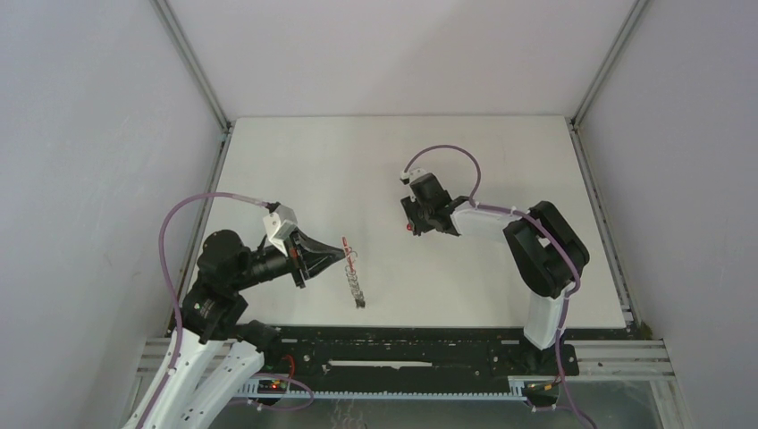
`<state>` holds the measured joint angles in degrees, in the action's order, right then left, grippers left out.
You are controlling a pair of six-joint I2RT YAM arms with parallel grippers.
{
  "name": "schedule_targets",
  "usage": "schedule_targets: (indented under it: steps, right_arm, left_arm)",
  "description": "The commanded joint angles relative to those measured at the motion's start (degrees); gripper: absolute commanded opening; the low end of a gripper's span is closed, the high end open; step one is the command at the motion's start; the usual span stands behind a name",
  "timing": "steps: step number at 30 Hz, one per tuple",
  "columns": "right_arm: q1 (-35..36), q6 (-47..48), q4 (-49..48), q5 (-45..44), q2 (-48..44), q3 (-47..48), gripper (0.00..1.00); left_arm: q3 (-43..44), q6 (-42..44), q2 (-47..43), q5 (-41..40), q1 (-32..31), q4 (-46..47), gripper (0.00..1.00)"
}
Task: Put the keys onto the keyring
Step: Pick up the key from the center of the board.
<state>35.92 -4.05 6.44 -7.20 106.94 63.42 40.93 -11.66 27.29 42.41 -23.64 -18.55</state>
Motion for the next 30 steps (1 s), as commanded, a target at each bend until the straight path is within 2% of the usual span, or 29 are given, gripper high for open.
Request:
schedule_targets:
  steps: [1,8,15,24,27,30]
  right_arm:
    - [-0.9,1.6,-2.8,2.1,0.5,1.6,0.53]
    - [-2.1,1.8,-2.3,4.1,1.1,2.9,0.5]
    - [-3.6,1.5,-1.4,6.5,1.9,4.7,0.4]
    - [-3.7,0.9,0.7,6.0,4.4,5.2,0.39]
    - [-3.9,0.5,1.3,6.6,4.6,5.3,0.31]
    - [-3.9,0.3,1.1,8.2,3.9,5.3,0.15]
  left_arm:
    - [-0.2,-1.3,0.0,0.9,0.3,2.7,0.0]
    - [-0.2,-1.3,0.2,0.8,0.3,2.9,0.0]
    - [-0.4,-1.3,0.2,0.8,0.3,3.2,0.0]
    - [-0.4,-1.5,-0.1,0.9,0.3,3.1,0.0]
    - [-0.5,-1.6,-0.1,1.0,0.3,3.1,0.0]
    - [-0.5,-1.7,-0.1,0.9,0.3,3.1,0.0]
